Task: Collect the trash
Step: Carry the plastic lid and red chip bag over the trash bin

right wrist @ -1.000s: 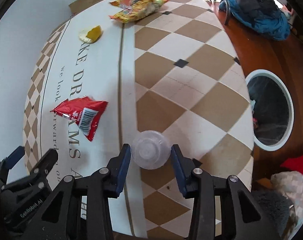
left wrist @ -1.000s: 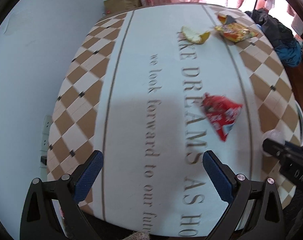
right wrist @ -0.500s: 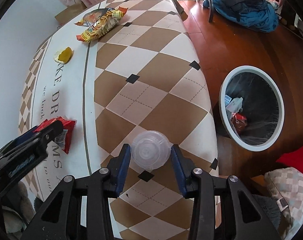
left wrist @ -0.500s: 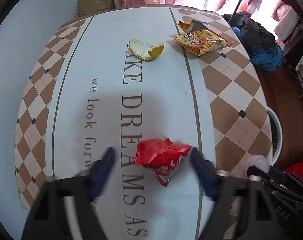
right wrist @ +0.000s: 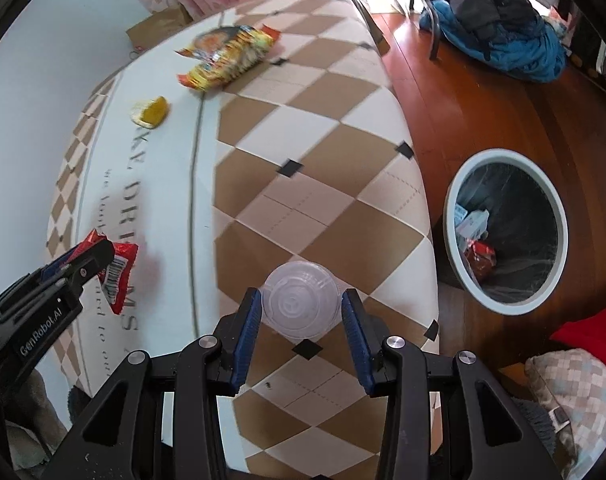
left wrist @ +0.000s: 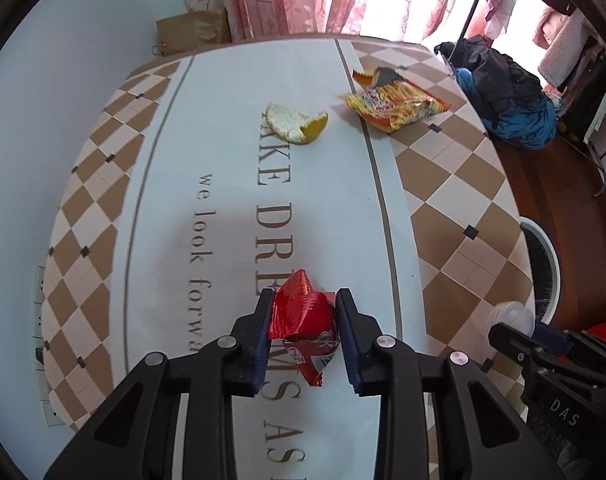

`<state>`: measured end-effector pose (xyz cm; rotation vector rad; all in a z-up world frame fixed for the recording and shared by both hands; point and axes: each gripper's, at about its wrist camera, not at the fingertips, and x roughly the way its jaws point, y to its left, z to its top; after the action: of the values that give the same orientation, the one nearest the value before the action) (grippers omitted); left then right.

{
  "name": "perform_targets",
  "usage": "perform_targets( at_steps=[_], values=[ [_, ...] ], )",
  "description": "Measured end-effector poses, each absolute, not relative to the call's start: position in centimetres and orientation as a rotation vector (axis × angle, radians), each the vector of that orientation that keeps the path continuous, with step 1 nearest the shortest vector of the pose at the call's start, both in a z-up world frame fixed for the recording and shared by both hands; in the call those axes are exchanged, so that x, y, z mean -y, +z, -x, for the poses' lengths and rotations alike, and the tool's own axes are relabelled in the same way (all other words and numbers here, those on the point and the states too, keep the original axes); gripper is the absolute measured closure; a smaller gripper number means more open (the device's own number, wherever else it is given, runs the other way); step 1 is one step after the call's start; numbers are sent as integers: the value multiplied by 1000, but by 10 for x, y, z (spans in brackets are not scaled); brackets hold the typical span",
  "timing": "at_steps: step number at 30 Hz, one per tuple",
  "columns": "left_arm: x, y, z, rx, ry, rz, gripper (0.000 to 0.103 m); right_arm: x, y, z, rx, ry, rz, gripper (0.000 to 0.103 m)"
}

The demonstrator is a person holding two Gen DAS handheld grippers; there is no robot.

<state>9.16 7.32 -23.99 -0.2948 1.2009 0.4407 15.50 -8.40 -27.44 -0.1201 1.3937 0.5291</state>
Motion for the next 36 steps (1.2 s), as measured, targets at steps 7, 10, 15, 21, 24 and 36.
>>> perform_targets(
  at_steps=[7, 10, 15, 21, 24, 36],
  values=[
    [-64, -195, -68, -1114, 449, 249, 76, 85, -229, -145, -1310, 585, 108, 60],
    [-56, -171, -64, -1067, 433, 230, 76, 96, -205, -143, -1270, 602, 88, 60],
    [-29, -130, -73, -988, 369, 206, 76, 132, -164, -147, -1201, 600, 50, 60],
    [15, -112, -108, -962, 254, 204, 76, 203, -139, -169, -1150, 518, -3, 60],
    [46, -116, -132, -973, 204, 178, 76, 249, -141, -189, -1149, 449, -29, 60],
    [168, -195, -247, -1105, 26, 160, 76, 388, -243, -273, -1281, 268, -189, 60]
  ],
)
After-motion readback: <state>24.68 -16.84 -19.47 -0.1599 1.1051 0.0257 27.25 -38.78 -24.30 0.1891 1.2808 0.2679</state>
